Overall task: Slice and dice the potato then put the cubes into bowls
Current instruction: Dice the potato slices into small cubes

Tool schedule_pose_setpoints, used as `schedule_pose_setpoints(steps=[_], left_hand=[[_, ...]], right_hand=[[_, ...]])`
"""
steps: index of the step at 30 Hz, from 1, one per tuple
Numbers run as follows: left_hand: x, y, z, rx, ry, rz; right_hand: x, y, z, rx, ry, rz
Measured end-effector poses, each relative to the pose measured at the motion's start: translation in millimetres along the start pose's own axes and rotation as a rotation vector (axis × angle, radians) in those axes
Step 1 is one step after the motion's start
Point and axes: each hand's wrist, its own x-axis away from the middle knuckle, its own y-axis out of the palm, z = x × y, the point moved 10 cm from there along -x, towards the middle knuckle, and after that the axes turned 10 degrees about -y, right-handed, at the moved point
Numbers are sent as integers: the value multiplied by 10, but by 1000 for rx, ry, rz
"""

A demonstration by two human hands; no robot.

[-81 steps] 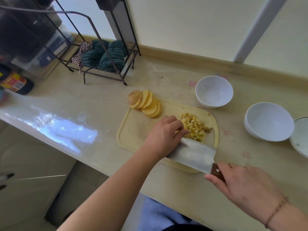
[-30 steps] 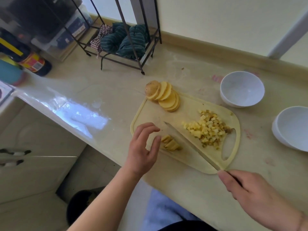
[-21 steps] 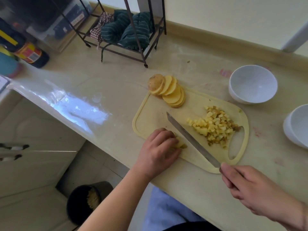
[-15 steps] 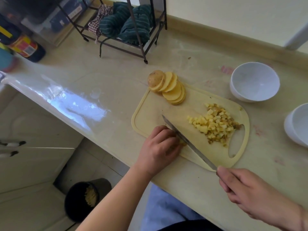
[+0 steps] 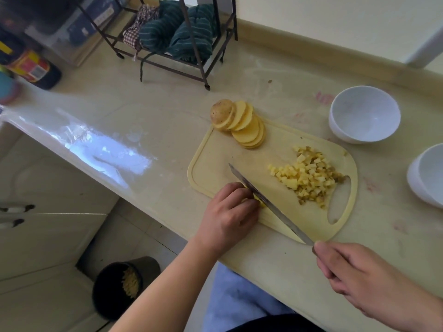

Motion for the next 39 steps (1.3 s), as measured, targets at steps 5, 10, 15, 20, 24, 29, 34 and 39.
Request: schedule_pose_setpoints(steps=[5,10,15,20,24,29,34,39], left_hand=[[26,2,-25,11,-4,3],[12,-4,-55,47,-30,-11],[-18,4,-104,85,-72,-26],[-39,-4,-117,95,-87,-32],[-54,-19,-98,94,-83,-22],[-56,-22,-87,94,-77,-22],[-29,-18,-89,69,-67,-24],[8,-58,-61,80,-39,-21]], right_hand=[[32,6,33,-3,-3,6],[71,-49,98,26,-7,51],[56,-29,108,59,-20,42],[2,-1,43,116,-61,36],[-145,46,-52,139,-106,45],[-230,29,-94,86,-80,63],[-133,-104,26,-25,53,65],[-77,-88,19,-40,74,55]])
